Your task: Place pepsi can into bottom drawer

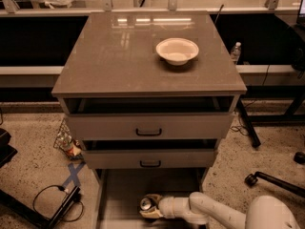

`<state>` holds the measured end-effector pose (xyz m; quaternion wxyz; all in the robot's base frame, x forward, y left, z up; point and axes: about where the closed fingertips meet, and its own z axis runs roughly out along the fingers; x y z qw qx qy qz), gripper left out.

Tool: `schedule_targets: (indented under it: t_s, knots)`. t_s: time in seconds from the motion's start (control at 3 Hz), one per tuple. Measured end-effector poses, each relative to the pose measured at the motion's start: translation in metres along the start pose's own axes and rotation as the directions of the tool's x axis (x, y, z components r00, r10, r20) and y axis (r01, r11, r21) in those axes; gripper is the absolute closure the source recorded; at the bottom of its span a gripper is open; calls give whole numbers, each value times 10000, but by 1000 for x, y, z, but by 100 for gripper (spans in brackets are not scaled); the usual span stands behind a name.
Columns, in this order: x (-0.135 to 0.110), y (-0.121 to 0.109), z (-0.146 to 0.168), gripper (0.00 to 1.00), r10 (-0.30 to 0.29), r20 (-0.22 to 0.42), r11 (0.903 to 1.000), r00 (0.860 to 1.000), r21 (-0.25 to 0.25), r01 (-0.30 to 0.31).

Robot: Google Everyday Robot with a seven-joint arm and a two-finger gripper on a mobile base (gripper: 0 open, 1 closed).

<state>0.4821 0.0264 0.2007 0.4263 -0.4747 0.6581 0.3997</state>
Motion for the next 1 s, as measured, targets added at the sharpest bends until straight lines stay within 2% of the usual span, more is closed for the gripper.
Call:
schedule_targets:
  t_s: [0.33, 0.67, 1.0]
  knots:
    - [0, 1, 1, 8, 7, 12, 10000, 10000, -26, -7]
    - [-1, 2, 3, 0, 13, 23, 10000, 10000, -51, -13]
    - [-1, 2, 3, 0, 14, 24, 10000, 10000, -53, -13]
